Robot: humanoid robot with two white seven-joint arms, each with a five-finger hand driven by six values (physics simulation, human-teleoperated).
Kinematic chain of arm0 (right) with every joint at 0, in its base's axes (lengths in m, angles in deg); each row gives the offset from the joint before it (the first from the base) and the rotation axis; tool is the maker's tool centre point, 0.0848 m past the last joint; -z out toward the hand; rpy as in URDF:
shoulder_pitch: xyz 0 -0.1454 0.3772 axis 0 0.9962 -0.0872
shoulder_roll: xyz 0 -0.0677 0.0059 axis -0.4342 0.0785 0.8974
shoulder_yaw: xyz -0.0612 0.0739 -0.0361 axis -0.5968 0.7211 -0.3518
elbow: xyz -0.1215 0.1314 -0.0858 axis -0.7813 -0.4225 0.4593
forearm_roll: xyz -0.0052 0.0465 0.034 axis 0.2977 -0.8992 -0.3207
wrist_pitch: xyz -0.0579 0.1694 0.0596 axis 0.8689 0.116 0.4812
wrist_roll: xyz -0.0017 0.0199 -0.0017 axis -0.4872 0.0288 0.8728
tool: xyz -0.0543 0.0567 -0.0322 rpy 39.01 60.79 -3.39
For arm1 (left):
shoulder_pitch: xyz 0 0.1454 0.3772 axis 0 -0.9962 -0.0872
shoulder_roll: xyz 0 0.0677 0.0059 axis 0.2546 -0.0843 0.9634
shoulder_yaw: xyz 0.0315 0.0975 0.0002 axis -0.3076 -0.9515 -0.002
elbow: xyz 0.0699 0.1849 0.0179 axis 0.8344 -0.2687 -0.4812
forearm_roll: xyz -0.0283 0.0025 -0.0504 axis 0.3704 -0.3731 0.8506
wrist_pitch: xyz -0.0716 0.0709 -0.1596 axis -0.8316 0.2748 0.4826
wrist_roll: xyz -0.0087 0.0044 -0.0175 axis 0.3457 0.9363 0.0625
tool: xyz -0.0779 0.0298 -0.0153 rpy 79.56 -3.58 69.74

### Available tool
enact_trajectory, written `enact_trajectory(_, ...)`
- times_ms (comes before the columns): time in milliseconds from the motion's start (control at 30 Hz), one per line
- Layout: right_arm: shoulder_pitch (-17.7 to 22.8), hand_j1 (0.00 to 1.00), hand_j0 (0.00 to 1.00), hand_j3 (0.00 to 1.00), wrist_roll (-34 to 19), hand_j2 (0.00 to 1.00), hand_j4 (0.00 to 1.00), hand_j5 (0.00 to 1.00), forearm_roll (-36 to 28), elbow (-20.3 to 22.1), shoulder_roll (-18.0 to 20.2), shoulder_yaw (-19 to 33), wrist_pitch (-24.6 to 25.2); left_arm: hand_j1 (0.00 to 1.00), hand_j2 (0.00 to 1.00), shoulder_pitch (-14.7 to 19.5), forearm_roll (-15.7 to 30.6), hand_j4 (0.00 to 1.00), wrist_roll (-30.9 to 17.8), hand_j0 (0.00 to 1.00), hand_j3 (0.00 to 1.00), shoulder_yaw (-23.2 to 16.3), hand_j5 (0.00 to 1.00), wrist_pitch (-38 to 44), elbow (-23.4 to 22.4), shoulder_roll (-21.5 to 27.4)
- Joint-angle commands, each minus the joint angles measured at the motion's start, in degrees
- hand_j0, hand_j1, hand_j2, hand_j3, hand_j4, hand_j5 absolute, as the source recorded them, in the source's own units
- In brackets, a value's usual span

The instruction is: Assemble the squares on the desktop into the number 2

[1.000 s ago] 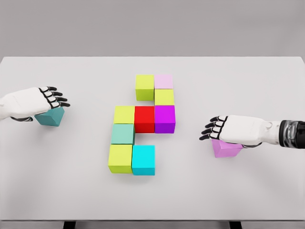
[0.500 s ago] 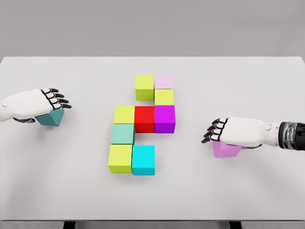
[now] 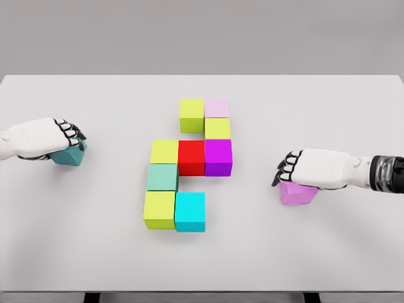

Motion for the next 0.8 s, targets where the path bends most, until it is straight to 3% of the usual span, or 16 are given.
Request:
enact_trajectory(0, 0.00, 0.77, 0.77, 0.77, 0.02, 0.77, 0.77, 0.77, -0.42, 0.01, 0.05, 0.12, 0.14, 0.69, 0.69, 0.09, 0.26, 0.69, -0.07, 0.69, 0.69, 0.02, 0.69, -0.01, 0.00, 0.05)
enact_trajectory(500, -0.53, 0.64, 0.64, 0.64, 0.02, 0.64, 0.64, 0.64, -1.82, 0.01, 0.32, 0.21, 0.14, 0.69, 0.69, 1.75, 0.17, 0.69, -0.07, 0.69, 0.69, 0.02, 0.69, -0.01, -0.62, -2.50)
enact_trajectory(767, -0.53, 0.62, 0.62, 0.62, 0.02, 0.62, 0.62, 0.62, -5.95, 0.10, 0.14, 0.21, 0.14, 0.69, 0.69, 3.69, -0.09, 0.69, -0.07, 0.69, 0.69, 0.02, 0.69, -0.01, -3.95, -5.49)
